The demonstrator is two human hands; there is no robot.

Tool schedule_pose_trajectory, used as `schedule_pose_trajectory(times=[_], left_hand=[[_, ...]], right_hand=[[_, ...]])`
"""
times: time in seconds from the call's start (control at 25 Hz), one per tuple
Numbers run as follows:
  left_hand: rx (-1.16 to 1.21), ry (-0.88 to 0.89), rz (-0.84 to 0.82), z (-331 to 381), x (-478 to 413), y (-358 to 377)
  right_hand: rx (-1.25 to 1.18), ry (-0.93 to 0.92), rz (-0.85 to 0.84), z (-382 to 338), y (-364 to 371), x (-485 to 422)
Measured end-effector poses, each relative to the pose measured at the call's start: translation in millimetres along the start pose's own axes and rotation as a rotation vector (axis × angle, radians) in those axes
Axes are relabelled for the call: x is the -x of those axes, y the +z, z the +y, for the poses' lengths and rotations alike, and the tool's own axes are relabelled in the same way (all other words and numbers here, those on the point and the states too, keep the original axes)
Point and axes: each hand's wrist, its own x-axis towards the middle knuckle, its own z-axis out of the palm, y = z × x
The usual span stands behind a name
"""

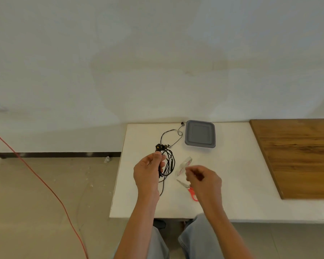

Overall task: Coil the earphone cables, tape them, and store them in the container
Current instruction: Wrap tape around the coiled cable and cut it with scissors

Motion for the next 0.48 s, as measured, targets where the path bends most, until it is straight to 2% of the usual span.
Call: schedule_pose_trajectory(times=[0.04,0.08,0.24,0.48], left_hand=[[-0.026,0.041,0.023,2.3,1.9,0.7],[-0.057,0.084,0.045,3.8,4.9,1.5],[-0.082,0.190,0.038,13.4,26.5,7.5],[-0.031,0.169,0.041,22.8,42.5,8.8]], right_hand=[[-0.202,-0.087,0.038,-21.6,-3.2,10.2],[-0.300,-0.142,0.029,-41.2,-3.0,20.0],[-0.331,-0.131,-0.032,-83.9,7.3,41.2],[-0.415,-0.063,0.022,-94.4,6.6,37.7]])
